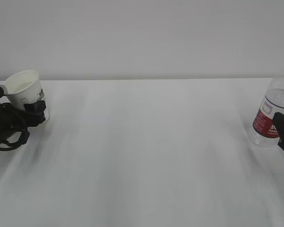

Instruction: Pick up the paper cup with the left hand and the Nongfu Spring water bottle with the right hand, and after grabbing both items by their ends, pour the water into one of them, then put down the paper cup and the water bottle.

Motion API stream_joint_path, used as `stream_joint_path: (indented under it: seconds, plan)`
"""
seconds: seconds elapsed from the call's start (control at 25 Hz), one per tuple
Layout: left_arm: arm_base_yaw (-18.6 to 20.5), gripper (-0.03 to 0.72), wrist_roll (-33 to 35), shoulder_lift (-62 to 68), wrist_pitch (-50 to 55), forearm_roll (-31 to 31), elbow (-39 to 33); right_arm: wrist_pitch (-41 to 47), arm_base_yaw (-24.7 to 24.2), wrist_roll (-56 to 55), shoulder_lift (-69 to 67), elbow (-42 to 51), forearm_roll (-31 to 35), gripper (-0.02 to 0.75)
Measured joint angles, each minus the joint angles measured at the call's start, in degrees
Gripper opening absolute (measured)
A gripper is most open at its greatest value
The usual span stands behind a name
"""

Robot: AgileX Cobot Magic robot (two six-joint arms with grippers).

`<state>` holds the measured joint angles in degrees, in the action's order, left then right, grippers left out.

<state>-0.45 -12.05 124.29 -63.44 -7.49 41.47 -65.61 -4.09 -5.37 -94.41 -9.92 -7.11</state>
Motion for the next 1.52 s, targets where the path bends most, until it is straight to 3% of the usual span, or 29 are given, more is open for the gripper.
stream_joint_path:
  seconds: [1.4, 1.52]
  plan:
    - [0.0, 0.441, 2.6, 0.0, 0.0, 3.1, 0.0, 0.0, 0.0, -1.0, 0.0, 0.0, 0.0, 0.589]
    - [0.0, 0.474, 2.6, 0.0, 0.0, 3.1, 0.0, 0.0, 0.0, -1.0, 0.0, 0.0, 0.0, 0.589]
